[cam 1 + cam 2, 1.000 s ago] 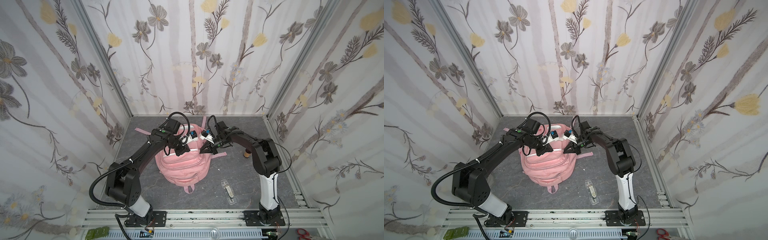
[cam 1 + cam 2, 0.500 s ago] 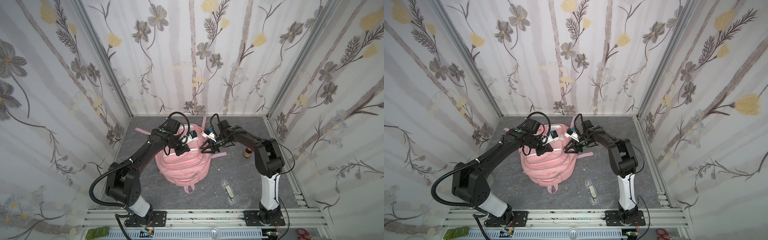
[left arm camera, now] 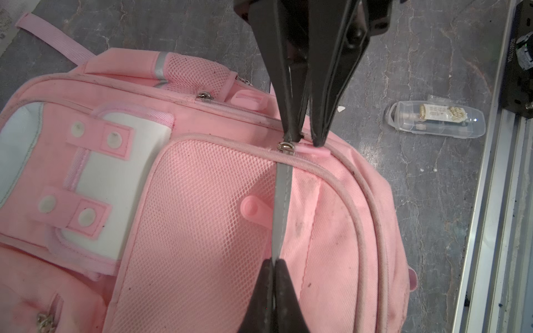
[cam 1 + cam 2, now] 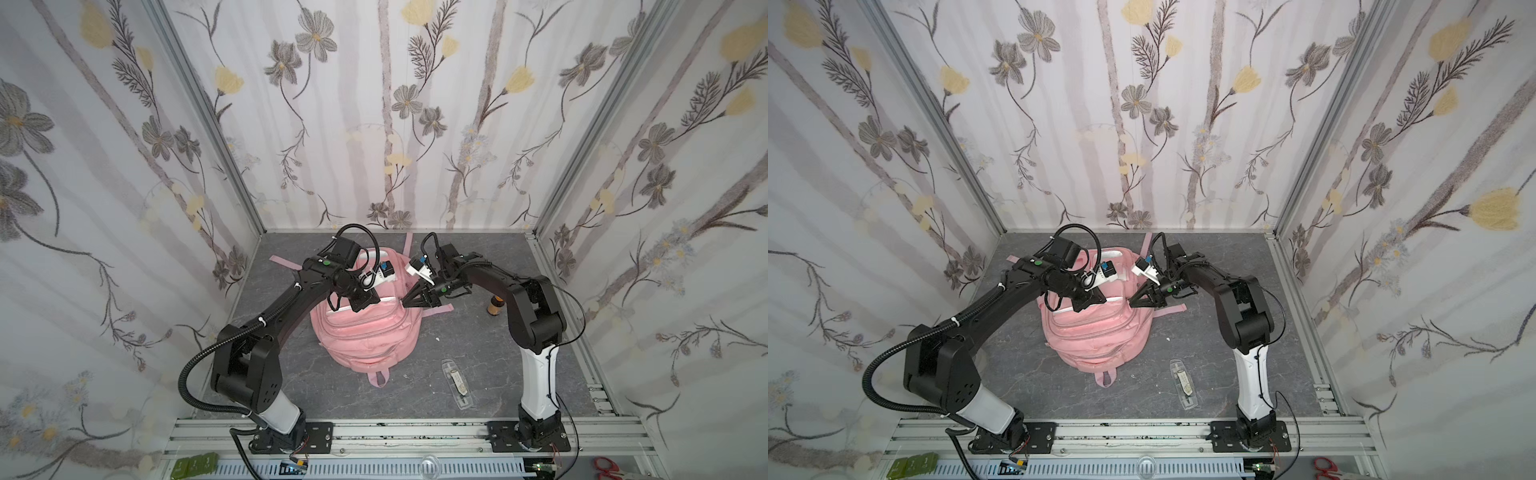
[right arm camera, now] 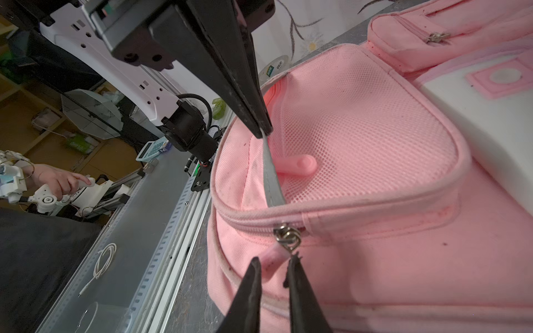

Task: Pack books, pencil case, and school supplies into a backpack
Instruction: Unzip the student bag at the center of the table.

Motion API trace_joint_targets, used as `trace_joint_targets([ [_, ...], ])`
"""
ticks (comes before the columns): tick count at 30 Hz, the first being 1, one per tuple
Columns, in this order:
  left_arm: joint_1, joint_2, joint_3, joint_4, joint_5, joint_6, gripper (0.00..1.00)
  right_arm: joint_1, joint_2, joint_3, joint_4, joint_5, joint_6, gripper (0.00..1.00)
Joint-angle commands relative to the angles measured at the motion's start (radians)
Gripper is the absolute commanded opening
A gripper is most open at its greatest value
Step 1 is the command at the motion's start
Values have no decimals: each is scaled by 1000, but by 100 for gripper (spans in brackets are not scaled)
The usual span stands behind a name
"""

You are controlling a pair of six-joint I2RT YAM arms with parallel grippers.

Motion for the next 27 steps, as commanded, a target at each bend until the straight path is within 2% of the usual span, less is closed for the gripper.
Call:
trace_joint_targets([
  [1,2,-6,1,1,1,7,0,2,15,14,-3,-56,-24,13],
  [2,2,-6,1,0,1,7,0,1,23,16,-3,-62,-24,13],
  [4,2,-6,1,0,0,6,0,4,37,25,0,-61,-24,23],
  [9,2,-6,3,-1,-2,6,0,14,67,52,-1,-66,-11,23],
  [11,2,-5,3,-2,-1,7,0,19,76,59,2,-72,-8,28],
  [13,2,-2,2,-2,0,5,0,21,82,60,0,-83,-4,28],
  [15,2,-1,1,-3,0,6,0,22,83,54,0,-87,-4,25],
  [19,2,-1,-1,0,-1,7,0,22,71,37,-5,-85,-5,12],
  [24,2,-3,-10,25,-23,-19,0,22,51,3,-4,-33,12,1],
  [27,4,-4,-14,63,-20,-86,0,24,32,-16,51,53,111,0],
])
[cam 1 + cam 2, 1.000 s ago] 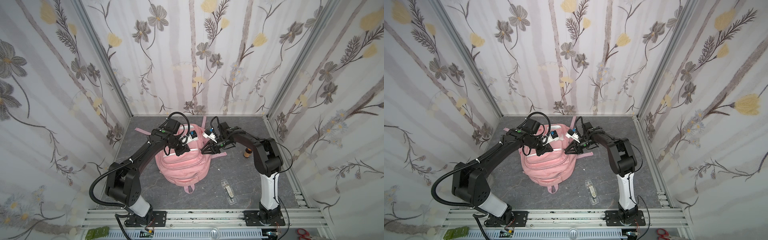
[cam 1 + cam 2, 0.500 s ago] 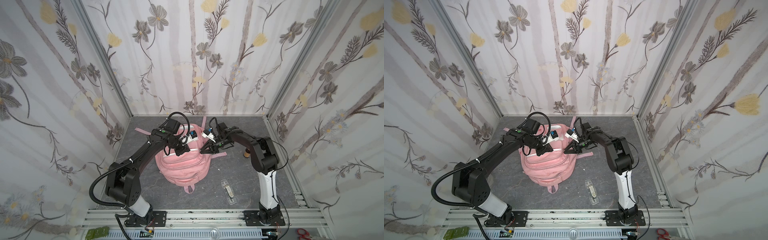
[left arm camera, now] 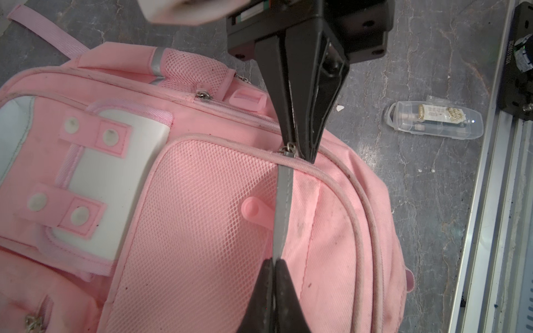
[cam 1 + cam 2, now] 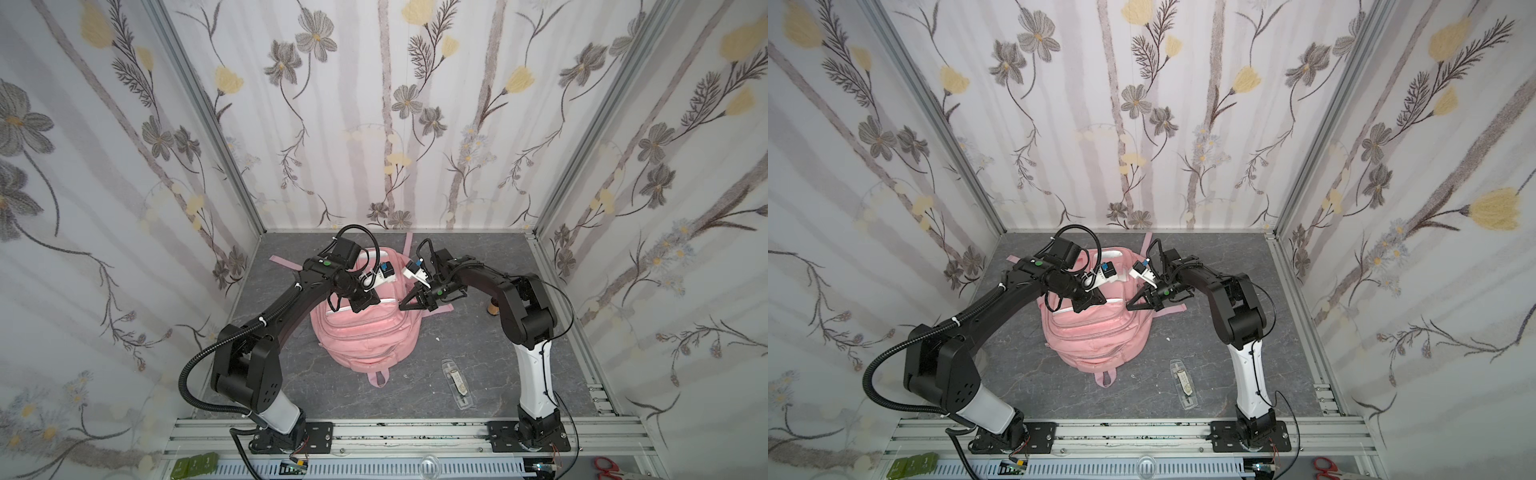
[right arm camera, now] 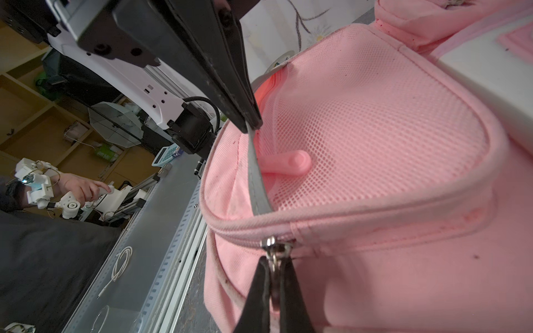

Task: Pack books, pencil case, and school supplies into a backpack
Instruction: Unzip the student bag at the center of the table.

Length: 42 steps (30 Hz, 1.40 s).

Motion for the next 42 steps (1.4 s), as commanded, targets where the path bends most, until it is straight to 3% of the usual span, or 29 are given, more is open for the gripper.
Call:
trace_joint_targets([
  [1,3,-6,-6,67,-23,-77,0,4,-31,-17,68,105,118,0],
  [6,2,-13,-42,160,-62,-220,0,3,-57,25,154,338,418,0],
  [9,2,-28,-66,228,-72,-322,0,1,-46,75,112,383,508,0],
  [15,-35,-20,-80,322,-169,-541,0,24,-128,36,113,485,536,0],
  [22,-89,70,22,306,-329,-739,0,23,-202,32,114,599,597,0],
  [28,-113,127,88,345,-347,-922,0,24,-250,38,125,620,629,0],
  [35,-147,140,93,506,-339,-1185,0,35,-284,41,124,631,656,0],
  [42,-170,140,114,589,-451,-1245,0,35,-310,66,104,694,648,0],
])
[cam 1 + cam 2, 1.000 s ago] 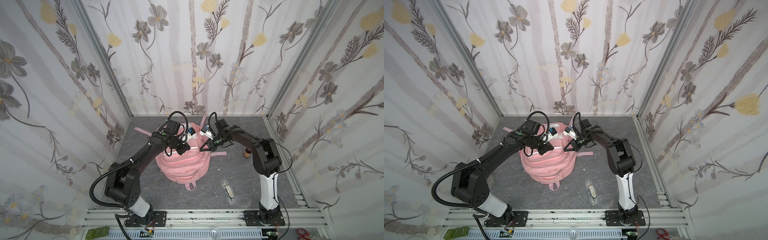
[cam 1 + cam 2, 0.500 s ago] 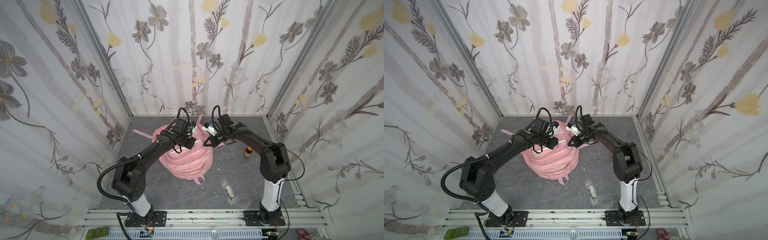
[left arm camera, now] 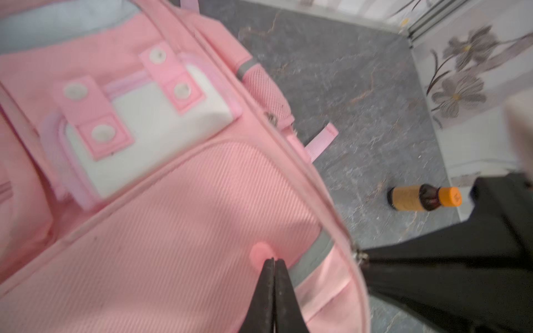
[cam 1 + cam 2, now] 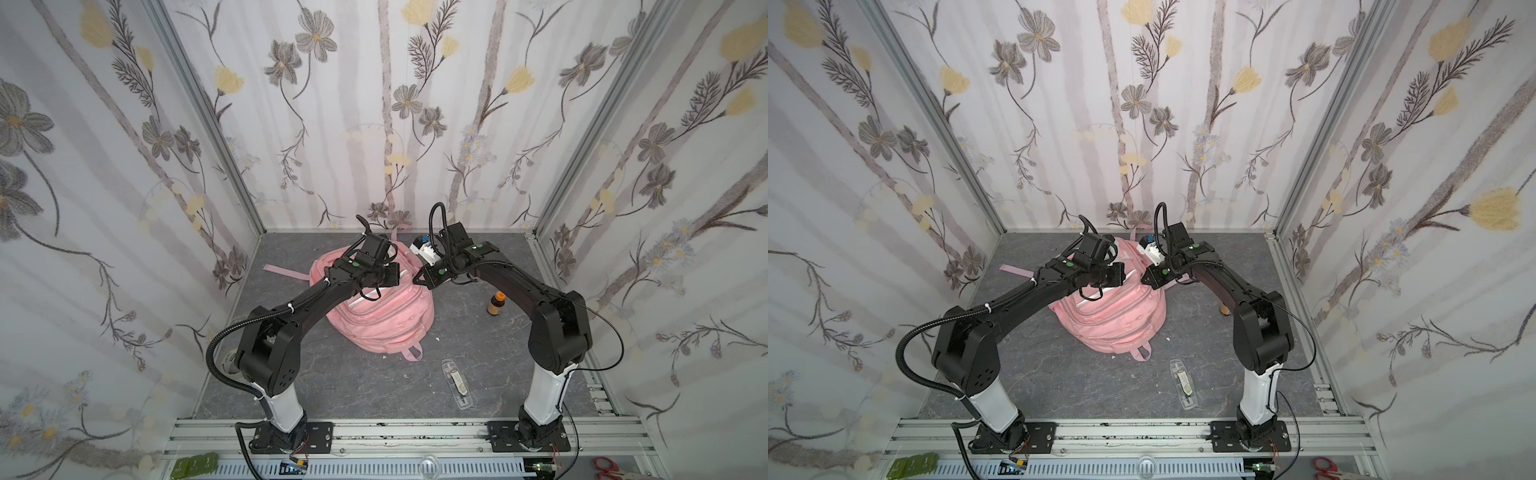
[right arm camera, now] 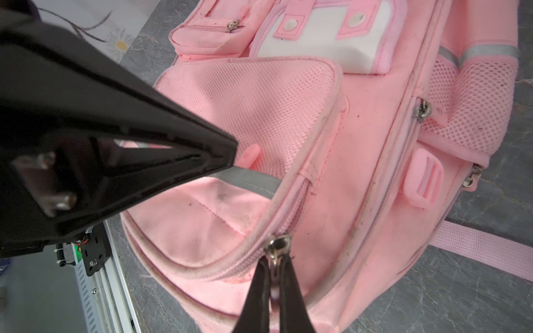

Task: Pack books, pencil case, and school supplies into a backpack
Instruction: Unzip the student bag at the center of the table.

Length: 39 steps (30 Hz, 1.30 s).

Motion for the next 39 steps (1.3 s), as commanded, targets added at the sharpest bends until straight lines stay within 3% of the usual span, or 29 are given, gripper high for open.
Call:
trace_joint_targets([
  [1,-4,-4,21,137,-89,-57,0,-1,-19,37,-1,-26,-13,0],
  [6,-2,-6,49,105,-88,-17,0,-42,26,146,-71,27,-20,0],
  [10,28,15,92,7,158,147,0,-54,69,193,-104,30,-32,0],
  [11,46,22,96,-9,248,168,3,-55,74,193,-105,28,-34,0],
  [13,96,49,103,-40,415,165,33,-57,83,191,-110,19,-43,0],
  [15,128,74,110,-93,474,165,48,-57,91,190,-110,11,-48,0],
  [17,137,91,105,-152,484,215,55,-57,98,190,-110,2,-51,0],
  [21,137,106,87,-217,522,285,56,-57,108,190,-109,-10,-48,0],
  [27,137,106,51,-176,627,267,49,-57,122,188,-111,-15,-41,0],
  [37,137,140,76,-115,621,203,0,-57,129,193,-117,10,-35,0],
  [39,141,124,63,-52,592,143,0,-57,128,196,-116,18,-28,0],
])
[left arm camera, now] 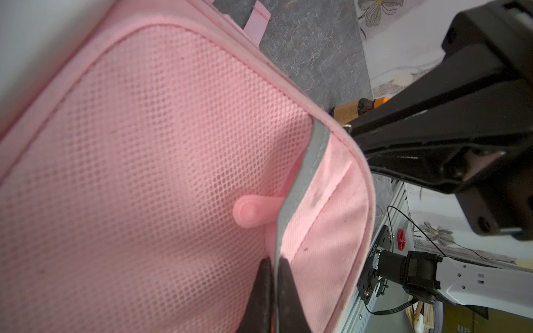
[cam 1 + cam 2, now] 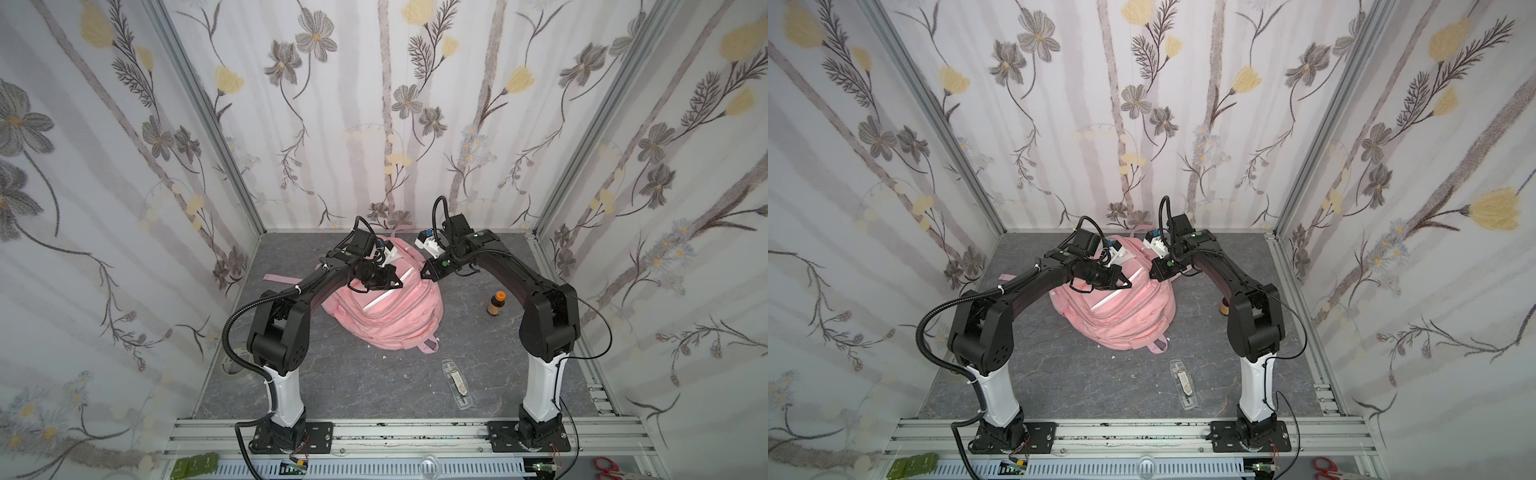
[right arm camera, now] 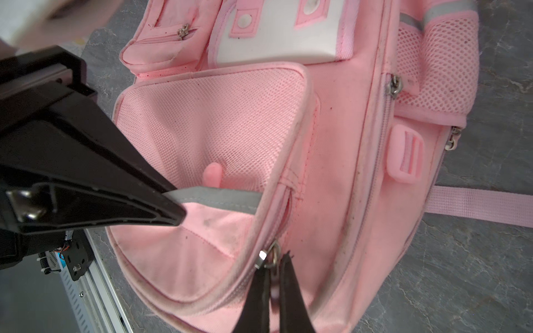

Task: Pack books, pencil case, and school supplies into a backpack
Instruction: Unzip the student bag at the center of the table.

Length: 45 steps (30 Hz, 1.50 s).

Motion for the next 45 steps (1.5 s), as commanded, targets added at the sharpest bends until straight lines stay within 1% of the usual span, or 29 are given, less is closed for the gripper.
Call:
trace_joint_targets([
  [1,2,-30,-15,148,4,-117,0,4,3,14,41,-42,11,0],
  [6,6,-85,-89,351,-68,-315,0,3,-8,15,40,3,34,0],
  [9,8,-111,-106,388,-110,-372,0,-4,-10,22,39,20,48,0],
  [11,12,-125,-103,349,-141,-370,0,-11,-8,32,37,30,58,0],
  [16,17,-134,-64,126,-257,-326,0,-25,5,75,30,68,87,0],
  [19,17,-122,-47,33,-302,-355,0,-21,30,136,-11,46,87,0],
  [22,-1,-119,-47,25,-326,-406,0,-7,49,182,-71,26,90,0],
  [23,-12,-117,-47,26,-337,-416,0,-2,42,178,-77,22,92,0],
  [24,-24,-115,-9,29,-350,-425,0,6,32,168,-80,17,94,0],
  [28,-61,-91,43,31,-392,-482,0,48,8,146,-126,23,104,0],
  [33,-68,-71,72,25,-464,-546,0,80,-12,82,-144,46,128,0],
  [37,-63,-69,89,-58,-548,-534,0,68,-40,34,-117,81,149,0],
  [40,-51,-76,87,-112,-581,-520,0,42,-54,32,-91,88,166,0],
  [45,-44,-87,77,-174,-610,-494,0,20,-20,126,-105,70,168,0],
])
